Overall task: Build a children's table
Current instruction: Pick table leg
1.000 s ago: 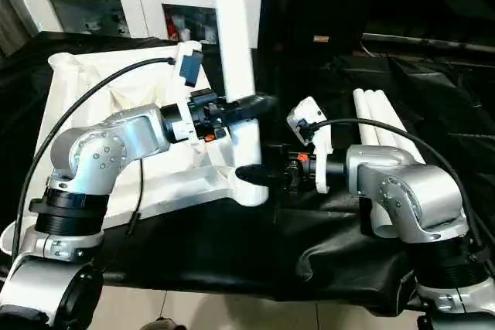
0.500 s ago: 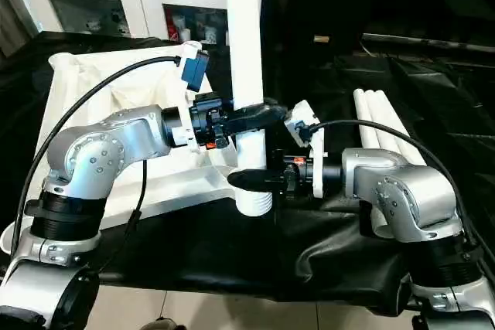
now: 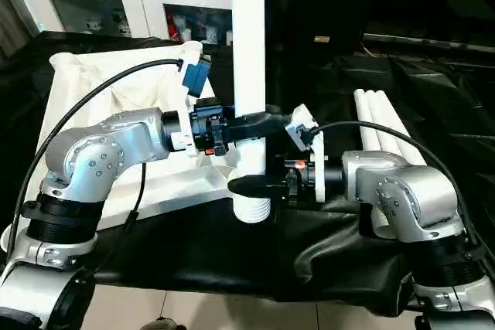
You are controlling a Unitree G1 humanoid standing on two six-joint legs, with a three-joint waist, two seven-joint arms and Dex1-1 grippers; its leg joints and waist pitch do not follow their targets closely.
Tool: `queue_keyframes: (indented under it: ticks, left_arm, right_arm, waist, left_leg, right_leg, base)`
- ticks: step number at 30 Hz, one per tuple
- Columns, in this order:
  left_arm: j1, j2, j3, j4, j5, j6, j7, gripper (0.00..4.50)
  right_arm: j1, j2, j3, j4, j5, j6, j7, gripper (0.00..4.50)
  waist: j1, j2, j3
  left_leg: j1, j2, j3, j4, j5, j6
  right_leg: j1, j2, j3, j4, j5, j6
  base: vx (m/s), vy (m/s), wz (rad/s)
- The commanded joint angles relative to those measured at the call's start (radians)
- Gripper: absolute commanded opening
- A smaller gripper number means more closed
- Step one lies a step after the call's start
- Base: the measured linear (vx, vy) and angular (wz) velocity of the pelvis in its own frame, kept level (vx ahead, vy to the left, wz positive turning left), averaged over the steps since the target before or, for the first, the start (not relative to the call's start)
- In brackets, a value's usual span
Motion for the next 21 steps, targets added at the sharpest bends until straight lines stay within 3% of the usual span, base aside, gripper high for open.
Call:
queue_keyframes:
  ticks: [1,9,11,14,21]
  left_arm:
    - [0.007,0.001,-0.028,-0.009,0.0,0.009,-0.011,1.9]
    - [0.011,-0.004,-0.039,-0.01,0.0,0.011,-0.013,1.9]
    - [0.012,-0.004,-0.04,-0.011,0.0,0.011,-0.014,1.9]
    - [0.013,0.001,-0.046,-0.015,-0.001,0.014,-0.02,1.9]
    - [0.012,0.006,-0.05,-0.015,-0.003,0.018,-0.031,1.9]
  right_arm:
    - [-0.01,-0.019,0.014,-0.015,-0.011,-0.006,0.009,2.34]
    - [-0.009,0.001,0.01,-0.016,-0.015,-0.02,0.001,1.99]
    - [-0.009,0.003,0.011,-0.016,-0.019,-0.028,-0.001,2.53]
    - [-0.009,0.008,0.006,-0.017,-0.002,-0.028,0.001,2.86]
    - [-0.015,0.009,-0.004,-0.013,-0.005,-0.033,0.004,3.12]
  waist:
    - [0.004,-0.021,-0.074]
    - [0.005,-0.021,-0.075]
    - [0.006,-0.02,-0.075]
    - [0.007,-0.019,-0.075]
    - [0.009,-0.017,-0.076]
  left_leg:
    - [0.017,0.063,-0.021,-0.056,0.009,0.067]
    - [0.017,0.063,-0.021,-0.055,0.009,0.068]
    - [0.016,0.063,-0.021,-0.055,0.008,0.067]
    - [0.017,0.063,-0.021,-0.055,0.008,0.067]
    - [0.018,0.063,-0.021,-0.055,0.008,0.063]
  right_leg:
    - [0.049,-0.087,0.049,-0.066,0.081,-0.268]
    - [0.048,-0.089,0.05,-0.066,0.081,-0.269]
    - [0.048,-0.089,0.05,-0.066,0.081,-0.269]
    - [0.048,-0.088,0.049,-0.066,0.082,-0.269]
    - [0.048,-0.088,0.049,-0.065,0.088,-0.27]
  base:
    - [0.0,0.0,0.0]
    - [0.0,0.0,0.0]
    - [0.0,0.0,0.0]
    - [0.0,0.0,0.0]
    - [0.0,0.0,0.0]
